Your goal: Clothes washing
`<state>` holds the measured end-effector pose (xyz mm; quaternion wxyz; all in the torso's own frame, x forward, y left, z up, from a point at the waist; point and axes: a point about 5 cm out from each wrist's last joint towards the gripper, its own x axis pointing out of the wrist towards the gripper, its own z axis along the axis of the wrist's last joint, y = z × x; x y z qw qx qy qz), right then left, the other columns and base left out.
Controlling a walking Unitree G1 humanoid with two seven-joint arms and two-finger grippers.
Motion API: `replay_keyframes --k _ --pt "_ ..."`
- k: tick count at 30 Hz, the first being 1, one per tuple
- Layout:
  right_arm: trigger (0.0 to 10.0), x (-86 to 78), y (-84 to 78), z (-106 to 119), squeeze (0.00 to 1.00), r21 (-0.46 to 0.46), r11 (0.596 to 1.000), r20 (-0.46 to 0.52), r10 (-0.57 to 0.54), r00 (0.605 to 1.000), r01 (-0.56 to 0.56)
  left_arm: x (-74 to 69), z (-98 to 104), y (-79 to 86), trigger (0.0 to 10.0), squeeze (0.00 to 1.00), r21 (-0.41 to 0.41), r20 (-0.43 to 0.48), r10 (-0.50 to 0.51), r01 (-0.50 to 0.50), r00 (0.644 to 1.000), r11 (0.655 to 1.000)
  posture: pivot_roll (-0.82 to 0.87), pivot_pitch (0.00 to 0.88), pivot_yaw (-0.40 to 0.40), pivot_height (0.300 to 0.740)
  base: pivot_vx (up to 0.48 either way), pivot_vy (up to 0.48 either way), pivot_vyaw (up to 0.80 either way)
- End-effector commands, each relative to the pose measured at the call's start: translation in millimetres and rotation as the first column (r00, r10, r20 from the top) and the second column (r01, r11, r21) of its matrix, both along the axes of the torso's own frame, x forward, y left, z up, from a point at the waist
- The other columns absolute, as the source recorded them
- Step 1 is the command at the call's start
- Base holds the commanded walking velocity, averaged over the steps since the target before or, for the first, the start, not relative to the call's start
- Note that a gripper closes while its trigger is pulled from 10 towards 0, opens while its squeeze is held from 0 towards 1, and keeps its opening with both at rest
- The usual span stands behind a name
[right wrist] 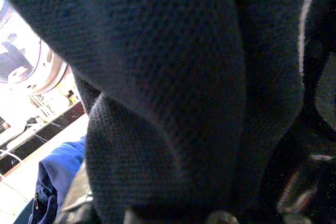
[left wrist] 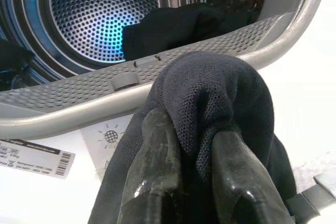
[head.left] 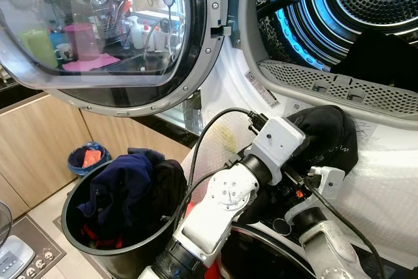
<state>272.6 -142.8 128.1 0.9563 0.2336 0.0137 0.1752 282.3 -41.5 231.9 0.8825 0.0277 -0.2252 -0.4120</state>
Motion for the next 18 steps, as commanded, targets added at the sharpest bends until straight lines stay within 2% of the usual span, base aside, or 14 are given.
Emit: replay_keyframes --k 1,9,14,15,18 --pt "0.0 2.2 -0.2 0.3 0.0 0.009 1.0 0.003 0.003 1.0 -0.003 -16.7 26.1 -15.8 10.0 0.0 -0.112 0.046 -0.077 0.081 0.996 0.99 0.01 0.0 0.0 0.74 0.0 0.0 0.0" --pt "0.0 2.0 -3.7 -0.3 0.0 0.019 1.0 0.015 -0.006 1.0 0.006 -17.3 27.3 -13.6 10.0 0.0 -0.11 0.057 -0.072 0.078 0.996 0.991 0.01 0.0 -0.002 0.74 0.0 0.0 0.0" --pt "0.0 3.8 -9.0 0.9 0.0 0.025 1.0 0.031 -0.017 0.999 0.016 -18.2 24.2 -10.7 10.0 0.0 -0.106 0.027 -0.126 0.128 0.992 0.986 0.01 0.0 -0.002 0.74 0.0 0.0 0.0" --pt "0.0 4.3 -10.5 1.5 0.0 0.025 1.0 0.036 -0.019 0.999 0.018 -17.9 23.2 -9.3 10.0 1.0 -0.117 0.004 -0.148 0.147 0.989 0.982 0.01 0.0 -0.001 0.74 0.0 0.0 0.0" --pt "0.0 6.0 -15.0 3.5 0.0 0.013 1.0 0.059 -0.021 0.998 0.021 -17.8 23.3 -4.6 10.0 1.0 -0.129 -0.002 -0.163 0.162 0.987 0.978 0.02 0.0 -0.002 0.74 0.0 0.0 0.0"
